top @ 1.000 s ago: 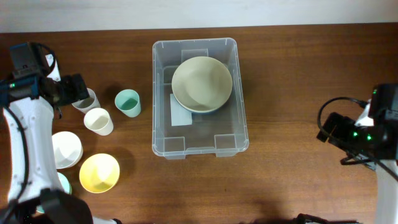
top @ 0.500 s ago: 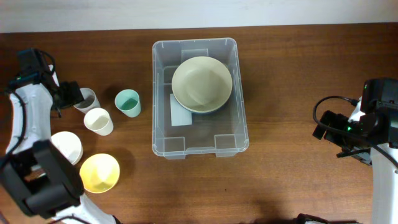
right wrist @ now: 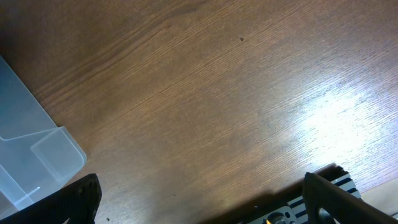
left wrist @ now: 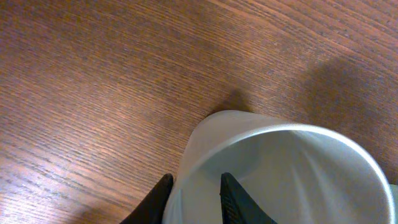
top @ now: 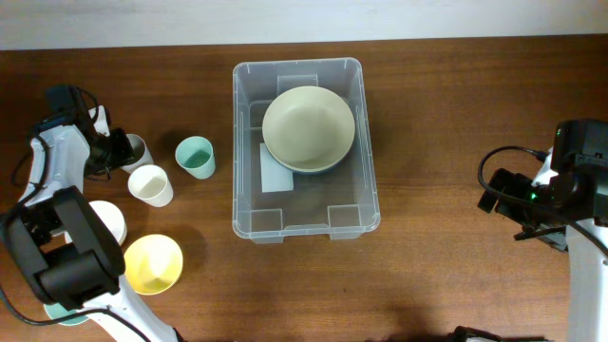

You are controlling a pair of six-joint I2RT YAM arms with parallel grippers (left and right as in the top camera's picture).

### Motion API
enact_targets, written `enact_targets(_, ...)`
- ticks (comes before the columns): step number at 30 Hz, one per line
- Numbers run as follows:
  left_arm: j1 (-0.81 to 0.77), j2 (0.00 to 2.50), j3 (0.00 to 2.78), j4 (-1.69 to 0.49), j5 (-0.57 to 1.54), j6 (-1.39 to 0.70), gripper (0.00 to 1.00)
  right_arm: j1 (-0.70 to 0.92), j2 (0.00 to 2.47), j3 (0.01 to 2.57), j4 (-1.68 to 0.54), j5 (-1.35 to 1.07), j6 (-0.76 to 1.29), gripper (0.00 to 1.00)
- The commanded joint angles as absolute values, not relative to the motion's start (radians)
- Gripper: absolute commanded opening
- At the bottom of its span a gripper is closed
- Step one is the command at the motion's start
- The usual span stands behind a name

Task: Pack container
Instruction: 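Move the left gripper to the grey cup and grasp it, then carry the grey cup into the container's front right corner, release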

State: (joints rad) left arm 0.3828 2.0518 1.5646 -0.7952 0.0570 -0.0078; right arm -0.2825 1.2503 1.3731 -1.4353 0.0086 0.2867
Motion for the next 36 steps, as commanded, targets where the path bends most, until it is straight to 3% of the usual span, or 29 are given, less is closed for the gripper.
enact_targets(1, 0.38, 2.064, 1.583, -0.79, 0.088, -0.007, 0.19, -0.279, 1.252, 1.37, -1.435, 0.004, 0.284, 0.99)
enact_targets(8, 0.38, 2.064, 1.583, -0.788, 0.087, -0.007, 0.01, -0.279, 1.252, 1.37, -1.435, 0.004, 0.284, 0.99)
enact_targets(15, 0.38, 2.025, 1.671, -0.826, 0.087, -0.007, 0.0, -0.279, 1.252, 1.37, -1.435, 0.004, 0.284, 0.99)
enact_targets(22, 0.304, 1.818, 1.869, -0.974, 0.117, -0.007, 0.0, -0.279, 1.252, 1.37, -1.435, 0.004, 0.284, 0.99)
enact_targets(27, 0.046, 1.645, 1.888, -1.073, 0.146, -0.011, 0.01, -0.282, 1.252, 1.37, -1.435, 0.004, 0.285, 0.99)
enact_targets(36, -0.438, 1.708, 1.883, -1.232, 0.145, -0.057, 0.01, -0.282, 1.252, 1.37, -1.439, 0.004, 0.285, 0.99)
